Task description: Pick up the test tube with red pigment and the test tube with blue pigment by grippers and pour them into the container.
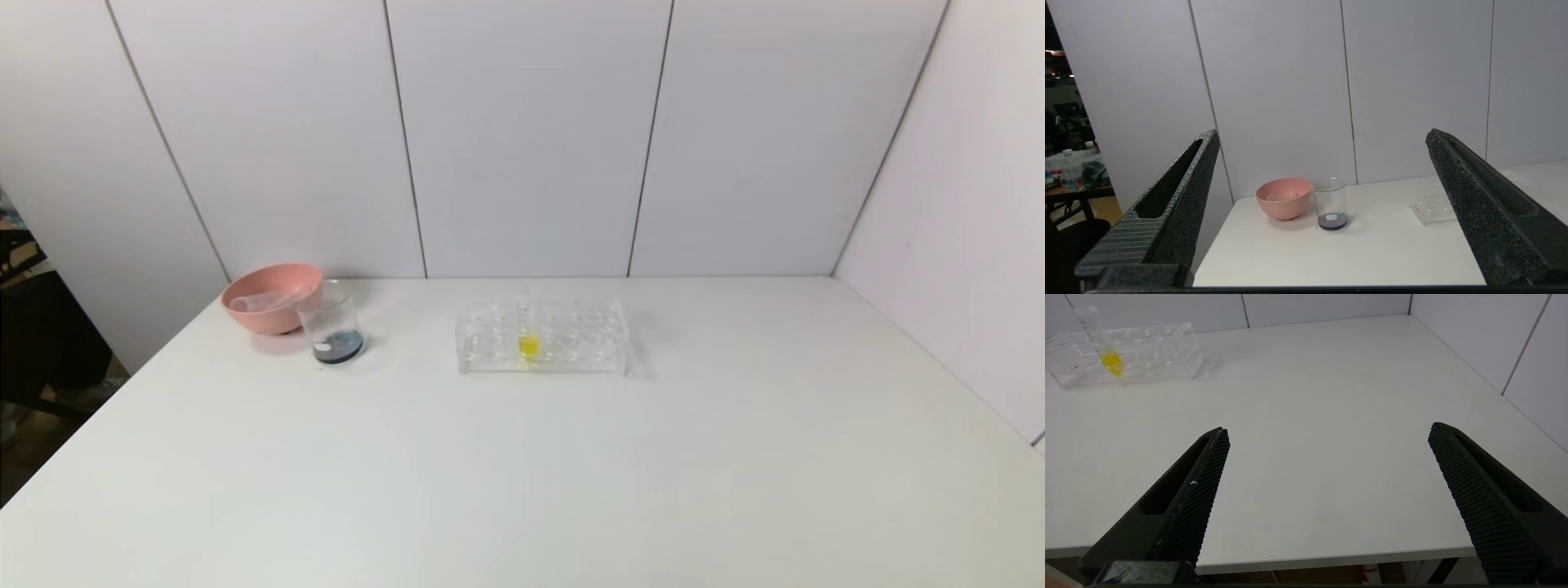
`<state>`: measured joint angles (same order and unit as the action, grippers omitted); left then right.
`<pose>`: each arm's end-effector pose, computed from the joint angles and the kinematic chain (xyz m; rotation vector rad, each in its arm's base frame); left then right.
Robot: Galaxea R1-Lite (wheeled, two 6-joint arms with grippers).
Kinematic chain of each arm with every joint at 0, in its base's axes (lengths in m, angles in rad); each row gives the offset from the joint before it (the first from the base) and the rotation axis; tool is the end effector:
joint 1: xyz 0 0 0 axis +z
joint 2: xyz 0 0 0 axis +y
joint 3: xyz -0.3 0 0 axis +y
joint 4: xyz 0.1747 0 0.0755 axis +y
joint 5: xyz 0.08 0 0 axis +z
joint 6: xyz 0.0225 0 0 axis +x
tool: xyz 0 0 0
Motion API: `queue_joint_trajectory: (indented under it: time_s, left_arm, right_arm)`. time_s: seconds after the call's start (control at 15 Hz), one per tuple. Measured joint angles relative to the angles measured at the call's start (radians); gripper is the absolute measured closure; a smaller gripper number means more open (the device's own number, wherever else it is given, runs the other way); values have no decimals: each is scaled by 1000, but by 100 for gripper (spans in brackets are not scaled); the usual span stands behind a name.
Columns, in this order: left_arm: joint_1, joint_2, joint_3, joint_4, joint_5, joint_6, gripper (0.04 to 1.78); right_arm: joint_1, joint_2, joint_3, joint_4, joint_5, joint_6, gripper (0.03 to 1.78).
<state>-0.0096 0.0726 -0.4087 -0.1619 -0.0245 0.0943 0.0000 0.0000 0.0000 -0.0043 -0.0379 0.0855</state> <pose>-0.0691 0.0001 0.1996 0.0960 -0.4992 -0.0099 -0.0228 -0.0009 0.0759 0.0856 -0.0059 -0.0377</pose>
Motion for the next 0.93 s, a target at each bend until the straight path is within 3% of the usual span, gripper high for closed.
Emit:
queue_joint_trajectory:
  time_s: [0.2, 0.33, 0.47, 0.67, 0.93]
  left_arm:
    - [2, -55, 175, -159, 31, -15, 6]
    - [3, -69, 317, -173, 34, -20, 6]
    - [3, -73, 386, -83, 41, -32, 6]
    - [3, -74, 399, 164, 43, -94, 6]
    - [4, -74, 404, 160, 44, -134, 6]
  right_arm:
    - [0, 0, 0, 0, 0, 0, 4]
    - [0, 0, 0, 0, 0, 0, 4]
    - [0, 0, 0, 0, 0, 0, 4]
    - [0, 0, 0, 0, 0, 0, 4]
    - [0, 0, 0, 0, 0, 0, 4]
